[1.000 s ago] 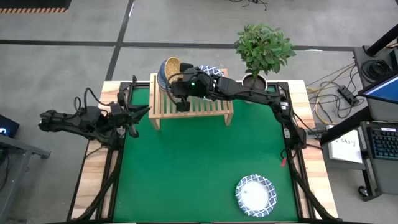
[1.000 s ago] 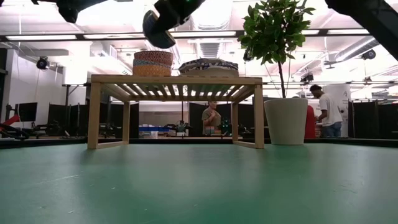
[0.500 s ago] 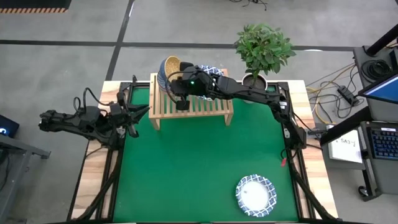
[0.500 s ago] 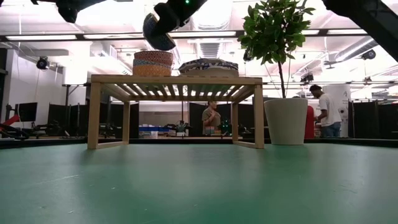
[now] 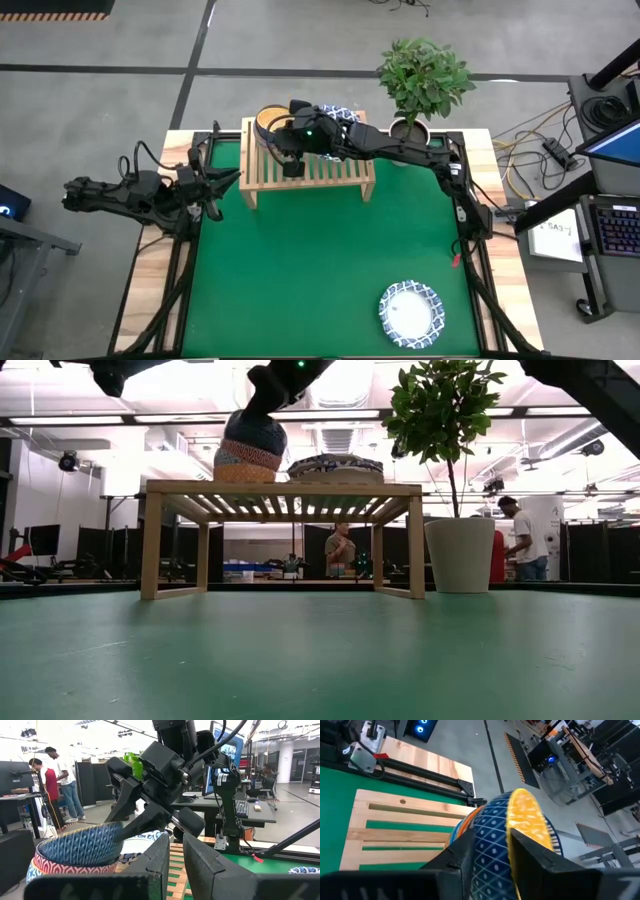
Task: Place and stack bowls onto a shelf
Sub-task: Stack the yellow bowl on top of the dark blue bowl on the shelf
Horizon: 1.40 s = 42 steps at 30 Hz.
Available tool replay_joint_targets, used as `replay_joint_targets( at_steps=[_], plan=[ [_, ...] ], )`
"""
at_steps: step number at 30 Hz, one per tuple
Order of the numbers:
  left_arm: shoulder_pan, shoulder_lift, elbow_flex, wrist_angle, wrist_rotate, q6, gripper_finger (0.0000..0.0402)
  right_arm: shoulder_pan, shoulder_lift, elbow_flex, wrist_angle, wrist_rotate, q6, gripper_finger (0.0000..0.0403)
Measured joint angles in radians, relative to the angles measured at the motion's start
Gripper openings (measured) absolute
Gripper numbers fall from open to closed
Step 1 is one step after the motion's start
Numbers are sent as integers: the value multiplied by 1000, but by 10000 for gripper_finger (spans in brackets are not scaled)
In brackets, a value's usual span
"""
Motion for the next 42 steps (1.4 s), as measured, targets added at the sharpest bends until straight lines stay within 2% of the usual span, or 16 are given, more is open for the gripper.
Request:
replay_joint_targets(
  at_steps=[7,20,27,30,35,42],
  plan=[
    [0,0,0,-1,0,0,38,0,-2,0,6,1,19,107],
    [0,0,0,-1,0,0,38,0,-2,-67,7,-4,30,41],
    [0,0,0,-1,-1,0,38,0,-2,-79,11,-2,45,32],
    [0,0,0,-1,-1,2,38,0,-2,-79,13,-2,45,39],
    [0,0,0,-1,-1,5,38,0,-2,-77,12,3,72,75],
    [0,0,0,-14,-1,12,38,13,-34,-77,-2,70,101,107]
  ],
)
